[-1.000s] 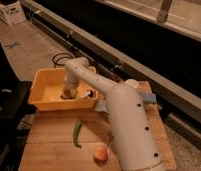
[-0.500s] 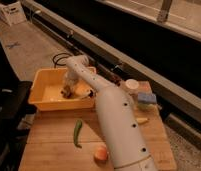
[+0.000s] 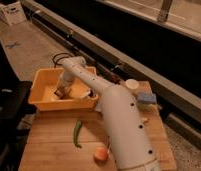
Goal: Wipe tray with eraser
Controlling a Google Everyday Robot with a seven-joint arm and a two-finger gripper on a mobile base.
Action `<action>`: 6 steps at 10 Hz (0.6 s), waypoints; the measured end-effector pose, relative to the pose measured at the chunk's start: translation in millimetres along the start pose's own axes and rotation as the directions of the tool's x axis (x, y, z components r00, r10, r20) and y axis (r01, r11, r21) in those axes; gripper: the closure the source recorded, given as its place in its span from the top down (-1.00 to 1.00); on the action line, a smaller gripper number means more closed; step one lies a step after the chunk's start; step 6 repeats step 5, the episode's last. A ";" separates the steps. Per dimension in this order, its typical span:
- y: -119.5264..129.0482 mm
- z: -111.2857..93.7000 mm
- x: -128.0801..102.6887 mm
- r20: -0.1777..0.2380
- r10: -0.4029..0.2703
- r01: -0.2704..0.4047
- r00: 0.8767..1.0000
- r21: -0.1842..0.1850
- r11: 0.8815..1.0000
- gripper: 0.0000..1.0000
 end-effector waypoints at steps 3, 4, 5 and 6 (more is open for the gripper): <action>23.8 -17.8 -11.8 -0.004 0.036 -0.036 0.999 -0.039 0.999 -1.00; 33.7 -21.8 -6.1 -0.016 0.054 -0.054 0.998 -0.052 0.997 -1.00; 37.6 -22.8 1.4 -0.030 0.069 -0.071 0.997 -0.057 0.996 -1.00; 37.6 -22.8 1.4 -0.030 0.069 -0.071 0.997 -0.057 0.996 -1.00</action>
